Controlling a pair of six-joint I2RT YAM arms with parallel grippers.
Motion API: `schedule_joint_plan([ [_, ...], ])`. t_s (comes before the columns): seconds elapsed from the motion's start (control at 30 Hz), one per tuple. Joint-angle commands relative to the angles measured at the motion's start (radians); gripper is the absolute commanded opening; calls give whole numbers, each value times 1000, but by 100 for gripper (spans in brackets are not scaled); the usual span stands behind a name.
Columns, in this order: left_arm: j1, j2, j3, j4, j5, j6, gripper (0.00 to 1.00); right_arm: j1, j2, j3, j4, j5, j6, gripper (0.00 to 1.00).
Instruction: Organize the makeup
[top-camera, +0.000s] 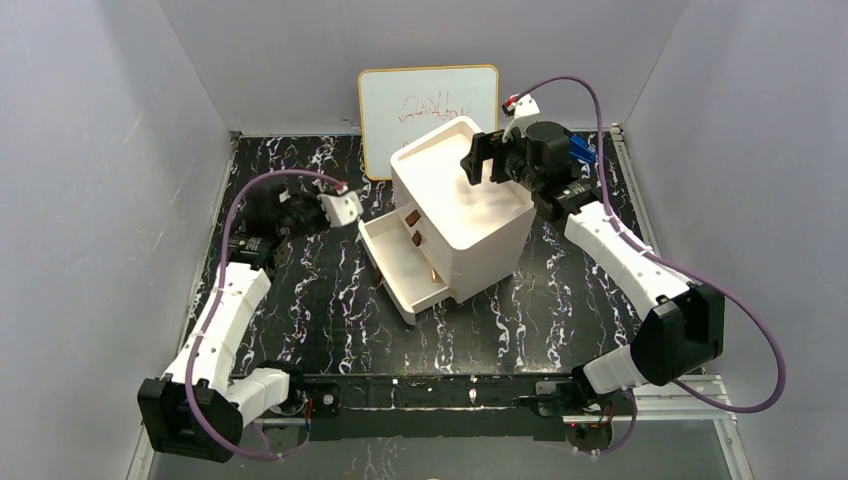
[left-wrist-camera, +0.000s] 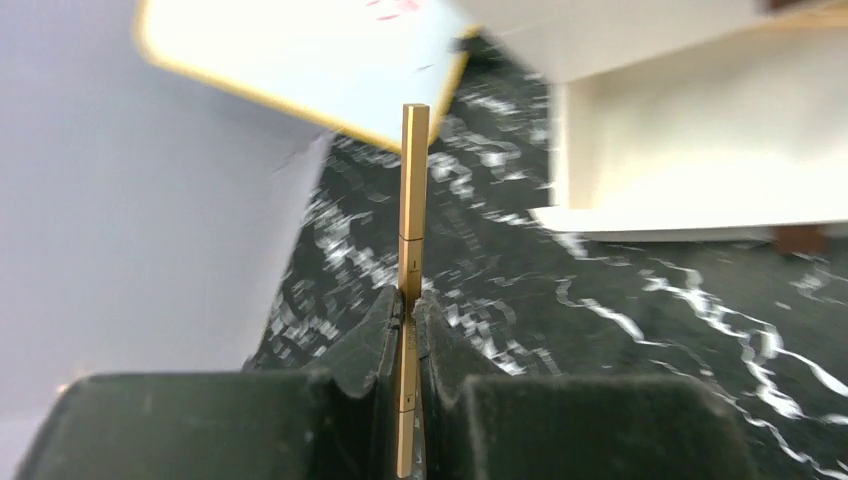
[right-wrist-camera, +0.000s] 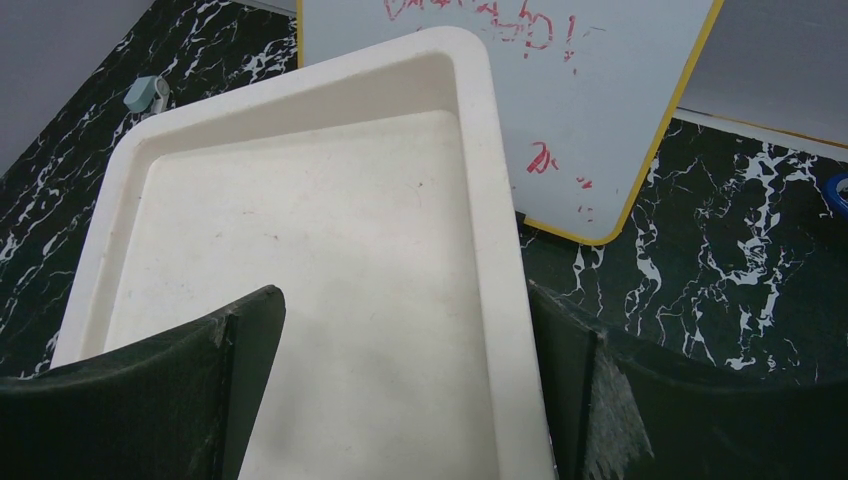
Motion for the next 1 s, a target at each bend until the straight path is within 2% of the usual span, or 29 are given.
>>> schedule_joint_plan([
  [0.0, -23, -2, -73, -93, 357, 236, 0, 54, 81, -55, -249, -108, 98, 98],
  [0.1, -93, 46, -81, -99, 396, 258, 0, 53, 79, -47, -253, -105, 98, 98],
  [0.33, -334, 226, -33, -117, 304, 316, 0, 56, 80, -38, -260, -97, 98, 98],
  [0.47, -437, 338, 33, -208, 196, 397, 0, 56, 72, -39, -265, -81, 87, 98],
  [0.77, -503, 449, 14, -296, 24, 542, 0, 56, 67, -61, -256, -74, 84, 98],
  [0.97, -503, 466, -20, -274, 0, 549, 0, 56, 65, -72, -250, -73, 78, 98],
])
